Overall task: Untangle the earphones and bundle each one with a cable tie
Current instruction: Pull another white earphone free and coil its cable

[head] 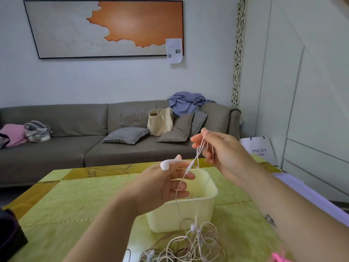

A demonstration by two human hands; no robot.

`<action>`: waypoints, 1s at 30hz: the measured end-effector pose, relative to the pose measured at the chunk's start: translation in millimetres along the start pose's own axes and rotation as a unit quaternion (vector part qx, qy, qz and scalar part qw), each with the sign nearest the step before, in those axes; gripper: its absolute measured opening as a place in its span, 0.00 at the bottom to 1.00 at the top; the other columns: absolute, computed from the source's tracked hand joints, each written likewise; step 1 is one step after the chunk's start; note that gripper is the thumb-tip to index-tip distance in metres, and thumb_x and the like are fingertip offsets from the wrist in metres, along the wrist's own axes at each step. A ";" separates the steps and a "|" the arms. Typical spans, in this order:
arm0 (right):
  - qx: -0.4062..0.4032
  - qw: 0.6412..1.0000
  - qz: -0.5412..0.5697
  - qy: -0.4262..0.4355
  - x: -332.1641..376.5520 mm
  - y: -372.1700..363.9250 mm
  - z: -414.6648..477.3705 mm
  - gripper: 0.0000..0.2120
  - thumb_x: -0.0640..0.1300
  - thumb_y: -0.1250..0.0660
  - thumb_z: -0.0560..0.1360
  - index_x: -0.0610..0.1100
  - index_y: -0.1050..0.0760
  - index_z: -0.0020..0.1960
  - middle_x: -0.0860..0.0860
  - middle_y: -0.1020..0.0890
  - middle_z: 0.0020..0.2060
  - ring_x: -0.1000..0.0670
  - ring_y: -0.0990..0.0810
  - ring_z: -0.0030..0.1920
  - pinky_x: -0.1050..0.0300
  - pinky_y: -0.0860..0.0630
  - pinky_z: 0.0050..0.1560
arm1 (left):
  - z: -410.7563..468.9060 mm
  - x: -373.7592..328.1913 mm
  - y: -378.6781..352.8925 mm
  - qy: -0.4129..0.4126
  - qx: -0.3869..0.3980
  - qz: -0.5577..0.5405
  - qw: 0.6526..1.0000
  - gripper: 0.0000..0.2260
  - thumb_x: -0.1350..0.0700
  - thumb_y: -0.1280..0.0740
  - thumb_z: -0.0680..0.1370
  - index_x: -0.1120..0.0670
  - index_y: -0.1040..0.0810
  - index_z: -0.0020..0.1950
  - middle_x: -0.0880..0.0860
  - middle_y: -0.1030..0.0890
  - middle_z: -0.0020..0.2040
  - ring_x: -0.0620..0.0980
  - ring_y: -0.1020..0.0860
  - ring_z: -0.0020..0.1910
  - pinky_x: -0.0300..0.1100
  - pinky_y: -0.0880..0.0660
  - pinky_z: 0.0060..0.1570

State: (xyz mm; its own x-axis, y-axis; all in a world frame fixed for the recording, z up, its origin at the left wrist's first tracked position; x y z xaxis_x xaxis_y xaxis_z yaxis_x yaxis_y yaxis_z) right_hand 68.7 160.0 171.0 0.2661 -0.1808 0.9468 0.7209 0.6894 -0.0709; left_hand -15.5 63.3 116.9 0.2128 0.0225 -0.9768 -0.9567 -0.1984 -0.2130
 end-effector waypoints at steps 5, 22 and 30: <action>-0.007 0.980 0.180 -0.087 -11.0 1.1 -0.4 0.11 0.43 0.39 0.79 0.40 0.22 0.43 0.50 0.21 0.31 0.57 0.28 0.24 0.66 0.32 0.24 | 3.3 6.0 -1.2 0.019 0.026 -0.029 0.999 0.18 0.42 0.37 0.69 0.52 0.16 0.48 0.49 0.22 0.37 0.42 0.35 0.25 0.32 0.36 0.25; 0.044 0.994 0.102 -0.008 5.0 -2.0 -6.8 0.18 0.55 0.29 0.67 0.45 0.22 0.51 0.52 0.18 0.48 0.53 0.23 0.58 0.55 0.26 0.60 | -0.2 0.8 1.8 -0.031 -0.057 0.108 0.992 0.14 0.47 0.39 0.77 0.44 0.24 0.61 0.50 0.19 0.43 0.45 0.42 0.25 0.36 0.42 0.29; -0.074 0.959 -0.238 0.132 22.1 17.9 -2.7 0.05 0.48 0.29 0.72 0.49 0.20 0.47 0.56 0.26 0.60 0.61 0.28 0.60 0.84 0.37 0.44 | 1.8 -10.1 -0.6 -0.119 -0.108 0.402 0.902 0.04 0.48 0.33 0.76 0.47 0.22 0.46 0.41 0.24 0.37 0.31 0.28 0.28 0.27 0.35 0.28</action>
State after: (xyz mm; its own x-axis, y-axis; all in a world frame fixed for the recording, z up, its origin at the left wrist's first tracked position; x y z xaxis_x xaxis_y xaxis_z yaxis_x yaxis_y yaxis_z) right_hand 89.2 166.4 189.8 0.0237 -0.6354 0.7718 0.8791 0.3809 0.2866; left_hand -17.4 65.0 126.9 -0.6046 -0.0099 -0.7964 -0.7166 -0.4297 0.5494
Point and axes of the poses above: each hand's wrist, its own z-axis towards the middle knuckle, its own y-axis out of the back of the hand, x = y × z, the point moved 8 cm from there along z, towards the middle knuckle
